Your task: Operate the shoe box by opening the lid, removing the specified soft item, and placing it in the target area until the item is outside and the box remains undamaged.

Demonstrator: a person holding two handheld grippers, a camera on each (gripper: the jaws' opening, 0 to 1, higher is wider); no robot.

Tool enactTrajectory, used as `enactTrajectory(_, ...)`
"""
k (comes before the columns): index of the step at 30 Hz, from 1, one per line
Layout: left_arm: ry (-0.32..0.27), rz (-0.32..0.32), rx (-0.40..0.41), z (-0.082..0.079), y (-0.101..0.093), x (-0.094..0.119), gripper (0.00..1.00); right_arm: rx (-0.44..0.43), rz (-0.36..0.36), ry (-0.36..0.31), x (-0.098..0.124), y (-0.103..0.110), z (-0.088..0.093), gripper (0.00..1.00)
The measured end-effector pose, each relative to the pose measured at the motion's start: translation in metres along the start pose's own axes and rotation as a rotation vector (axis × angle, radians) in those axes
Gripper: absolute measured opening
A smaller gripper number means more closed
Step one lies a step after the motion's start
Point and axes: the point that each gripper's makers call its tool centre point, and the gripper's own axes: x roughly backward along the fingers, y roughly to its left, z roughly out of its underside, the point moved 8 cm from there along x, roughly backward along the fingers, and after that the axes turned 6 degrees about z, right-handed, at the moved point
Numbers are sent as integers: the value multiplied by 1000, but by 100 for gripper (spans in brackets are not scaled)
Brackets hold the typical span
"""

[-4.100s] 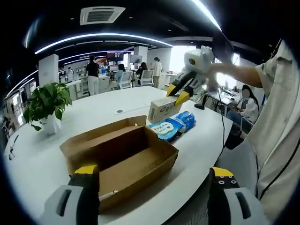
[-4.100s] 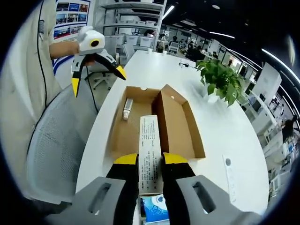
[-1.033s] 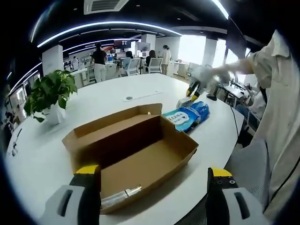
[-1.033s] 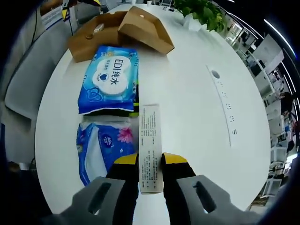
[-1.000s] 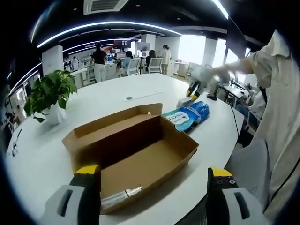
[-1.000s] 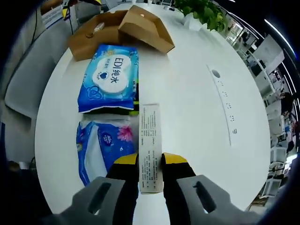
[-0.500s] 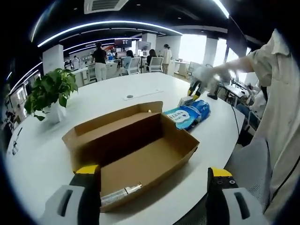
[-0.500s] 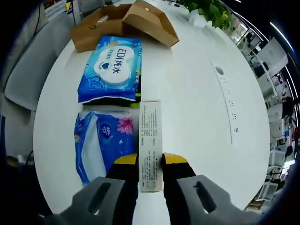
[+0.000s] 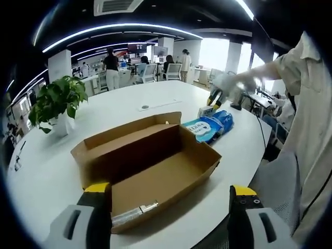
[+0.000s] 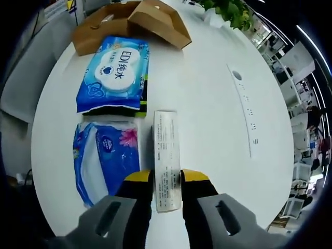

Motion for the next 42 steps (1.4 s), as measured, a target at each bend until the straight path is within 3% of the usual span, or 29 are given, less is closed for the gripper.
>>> enactTrajectory(11, -10, -3, -30, -1, 2, 5, 95, -64, 55, -11, 20, 5, -2, 28)
enactTrajectory(21, -44, -3, -40, -4, 5, 13, 94, -204, 123, -48, 48, 18, -5, 39)
enactTrajectory(25, -28, -9, -53, -4, 9, 16, 94, -268, 149, -77, 58, 24, -8, 46)
enactTrajectory(32, -2, 0, -72, -8, 21, 20, 87, -362, 164, -108, 80, 49, -17, 59)
enactTrajectory(42, 1, 35, -88, -21, 38, 15, 81, -427, 206, -163, 99, 79, -24, 68)
